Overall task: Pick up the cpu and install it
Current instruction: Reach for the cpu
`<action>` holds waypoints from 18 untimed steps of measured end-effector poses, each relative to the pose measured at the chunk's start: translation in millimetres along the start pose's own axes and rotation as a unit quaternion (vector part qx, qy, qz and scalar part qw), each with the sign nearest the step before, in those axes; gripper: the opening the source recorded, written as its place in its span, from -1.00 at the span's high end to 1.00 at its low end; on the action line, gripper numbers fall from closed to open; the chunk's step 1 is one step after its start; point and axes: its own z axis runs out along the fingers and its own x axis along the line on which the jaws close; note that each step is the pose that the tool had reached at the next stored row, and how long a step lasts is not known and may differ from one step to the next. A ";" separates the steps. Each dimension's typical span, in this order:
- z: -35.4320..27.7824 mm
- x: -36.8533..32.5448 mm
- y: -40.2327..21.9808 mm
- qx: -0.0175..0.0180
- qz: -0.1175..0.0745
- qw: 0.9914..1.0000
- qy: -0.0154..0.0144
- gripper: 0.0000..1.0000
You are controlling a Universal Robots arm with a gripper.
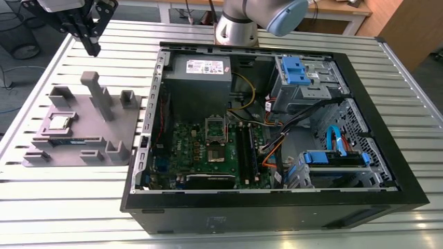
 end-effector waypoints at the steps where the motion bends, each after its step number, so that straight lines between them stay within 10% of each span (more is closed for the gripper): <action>1: 0.0 0.0 0.0 0.000 0.000 1.000 0.000 0.79; 18: 0.2 11.1 -0.8 0.000 0.000 1.000 0.000 0.79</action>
